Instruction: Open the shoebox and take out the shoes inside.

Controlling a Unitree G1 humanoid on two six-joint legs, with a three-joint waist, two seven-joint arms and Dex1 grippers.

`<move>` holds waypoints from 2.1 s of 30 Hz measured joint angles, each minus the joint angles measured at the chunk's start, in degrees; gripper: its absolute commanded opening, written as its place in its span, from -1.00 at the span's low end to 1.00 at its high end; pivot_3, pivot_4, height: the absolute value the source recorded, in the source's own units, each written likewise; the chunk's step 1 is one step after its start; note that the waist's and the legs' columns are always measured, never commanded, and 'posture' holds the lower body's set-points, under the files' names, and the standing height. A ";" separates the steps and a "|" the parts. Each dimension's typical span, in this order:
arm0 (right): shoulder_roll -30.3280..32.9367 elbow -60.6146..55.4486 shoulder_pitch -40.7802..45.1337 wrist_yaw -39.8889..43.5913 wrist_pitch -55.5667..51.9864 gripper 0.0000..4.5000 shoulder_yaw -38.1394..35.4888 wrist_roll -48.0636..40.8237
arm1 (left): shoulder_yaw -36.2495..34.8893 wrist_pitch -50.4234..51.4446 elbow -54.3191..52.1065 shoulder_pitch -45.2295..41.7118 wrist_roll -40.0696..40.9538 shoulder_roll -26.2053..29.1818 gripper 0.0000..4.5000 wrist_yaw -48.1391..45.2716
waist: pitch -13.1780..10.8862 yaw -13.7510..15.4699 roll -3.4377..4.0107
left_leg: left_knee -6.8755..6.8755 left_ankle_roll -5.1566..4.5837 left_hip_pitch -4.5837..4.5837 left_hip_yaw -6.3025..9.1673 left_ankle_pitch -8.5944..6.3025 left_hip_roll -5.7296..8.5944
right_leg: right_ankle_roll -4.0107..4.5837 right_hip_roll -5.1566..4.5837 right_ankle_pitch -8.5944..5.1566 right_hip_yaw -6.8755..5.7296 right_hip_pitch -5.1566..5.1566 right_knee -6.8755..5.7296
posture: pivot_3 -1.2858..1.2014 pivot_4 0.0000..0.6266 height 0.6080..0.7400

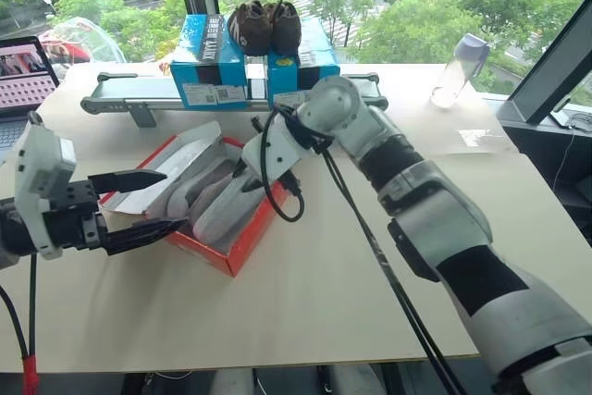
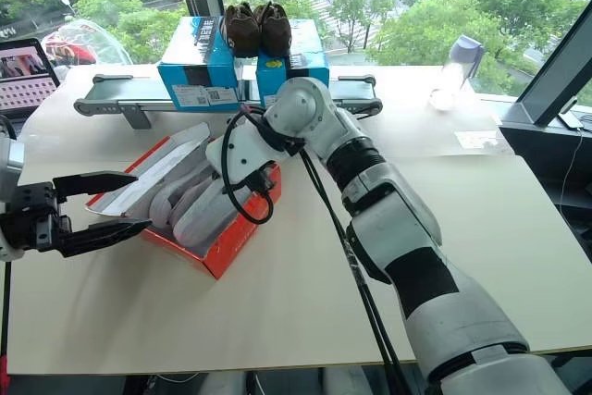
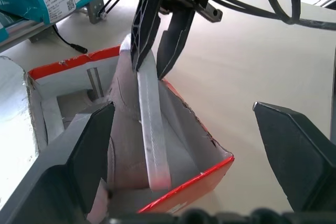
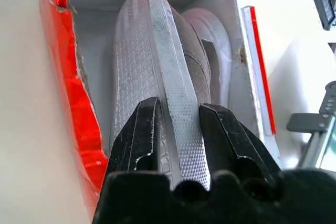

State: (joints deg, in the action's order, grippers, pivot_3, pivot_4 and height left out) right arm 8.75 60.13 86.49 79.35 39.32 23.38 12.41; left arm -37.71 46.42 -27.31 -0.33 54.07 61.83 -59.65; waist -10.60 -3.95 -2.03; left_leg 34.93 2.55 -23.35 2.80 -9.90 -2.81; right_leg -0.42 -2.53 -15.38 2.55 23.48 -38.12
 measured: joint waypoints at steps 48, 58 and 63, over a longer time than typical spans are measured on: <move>47.23 -61.15 -50.80 -7.72 -54.74 -0.29 -16.15 -8.33 | 23.02 -4.85 13.13 -21.55 -6.84 -1.22 1.00 -8.54 | -0.43 0.14 0.61 | 0.93 -0.03 -0.47 -0.61 0.00 0.08 | -0.55 0.04 -0.19 0.75 0.64 -0.84 | 0.03 -0.52 1.00; 47.28 -71.65 -47.62 -5.26 -71.80 0.99 -16.19 -17.30 | 24.05 -4.88 14.35 -22.71 -8.05 -1.49 1.00 -9.22 | -0.44 0.03 0.60 | 0.95 -0.04 -0.48 -0.76 0.00 0.08 | -0.61 0.05 -0.17 0.88 0.73 -0.84 | 0.03 -0.52 1.00; 40.83 -66.93 -32.98 -6.04 -71.59 0.99 -15.78 -20.47 | 23.05 -5.04 14.35 -21.25 -9.38 -1.20 1.00 -8.70 | -0.43 -0.30 0.60 | 0.93 -0.05 -0.40 -0.85 -0.01 0.03 | -0.63 0.10 -0.17 0.97 0.72 -0.83 | 0.03 -0.52 1.00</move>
State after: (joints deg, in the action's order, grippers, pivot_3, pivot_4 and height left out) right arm 49.58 -6.80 53.52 73.31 -32.27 7.60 -8.06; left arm -14.66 41.38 -12.96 -21.58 44.69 60.63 -68.35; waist -11.03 -4.25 -1.43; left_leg 35.86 2.50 -23.75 1.95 -9.90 -2.78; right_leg -1.05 -2.43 -15.55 3.52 24.20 -38.96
